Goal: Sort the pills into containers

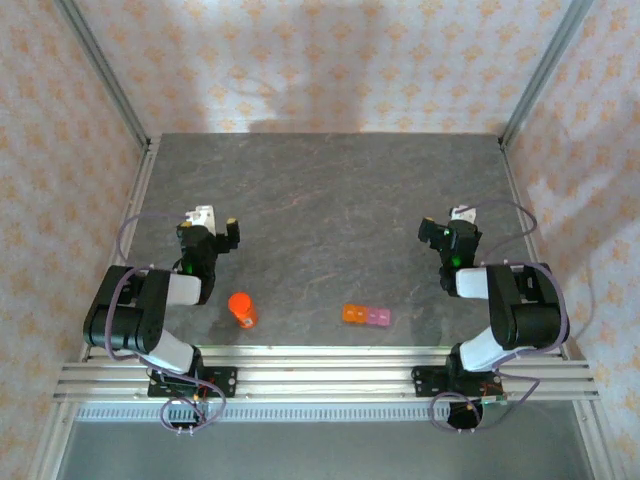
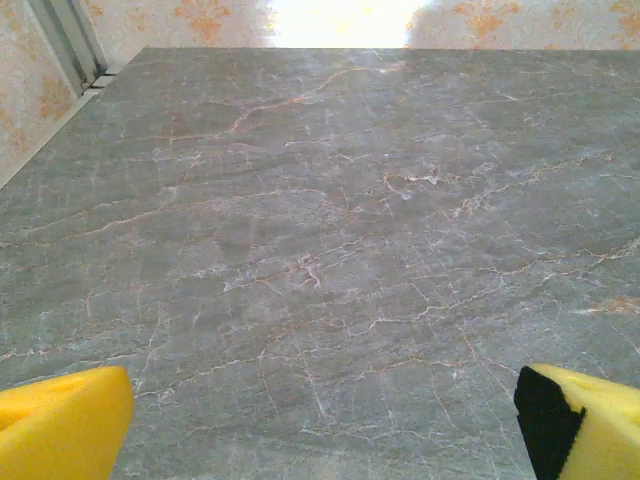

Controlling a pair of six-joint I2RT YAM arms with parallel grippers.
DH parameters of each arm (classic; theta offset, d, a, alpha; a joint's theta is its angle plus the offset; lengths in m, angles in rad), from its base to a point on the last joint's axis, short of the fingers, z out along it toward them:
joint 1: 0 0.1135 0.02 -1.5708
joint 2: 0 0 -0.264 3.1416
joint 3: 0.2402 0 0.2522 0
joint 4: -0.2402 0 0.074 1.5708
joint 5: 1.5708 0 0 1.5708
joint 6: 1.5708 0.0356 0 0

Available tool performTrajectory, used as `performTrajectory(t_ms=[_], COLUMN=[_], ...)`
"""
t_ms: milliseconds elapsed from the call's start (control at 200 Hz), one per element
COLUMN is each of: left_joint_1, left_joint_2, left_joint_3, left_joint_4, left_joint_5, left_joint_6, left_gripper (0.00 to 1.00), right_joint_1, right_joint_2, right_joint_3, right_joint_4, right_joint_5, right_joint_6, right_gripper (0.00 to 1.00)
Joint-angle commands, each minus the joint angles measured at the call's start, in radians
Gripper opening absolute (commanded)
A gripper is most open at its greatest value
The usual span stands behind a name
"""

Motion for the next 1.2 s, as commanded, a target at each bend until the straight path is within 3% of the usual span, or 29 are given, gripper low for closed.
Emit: performTrajectory(t_ms=[0, 200, 1191], left_joint_1=[0.002, 0.001, 0.011], left_joint_2=[0.002, 0.004, 0.001], left_joint_3=[0.009, 0.043, 0.033], left_joint_4=[0.020, -0.046, -0.025], left_joint_5=[-0.012, 0.009, 0.032], left_joint_6=[-0.006, 0.003, 0.001], left_gripper=[1.00, 1.00, 1.00], right_joint_1=[-0.004, -0.004, -0.005], right_joint_2=[-0.006, -0.006, -0.007], right_joint_3=[0.015, 0.013, 0.013], right_joint_4=[0.022, 0.023, 0.025], right_joint_5=[0.003, 0.004, 0.003], right_joint_6=[-0.013, -0.013, -0.012], right_gripper=[1.00, 1.00, 1.00])
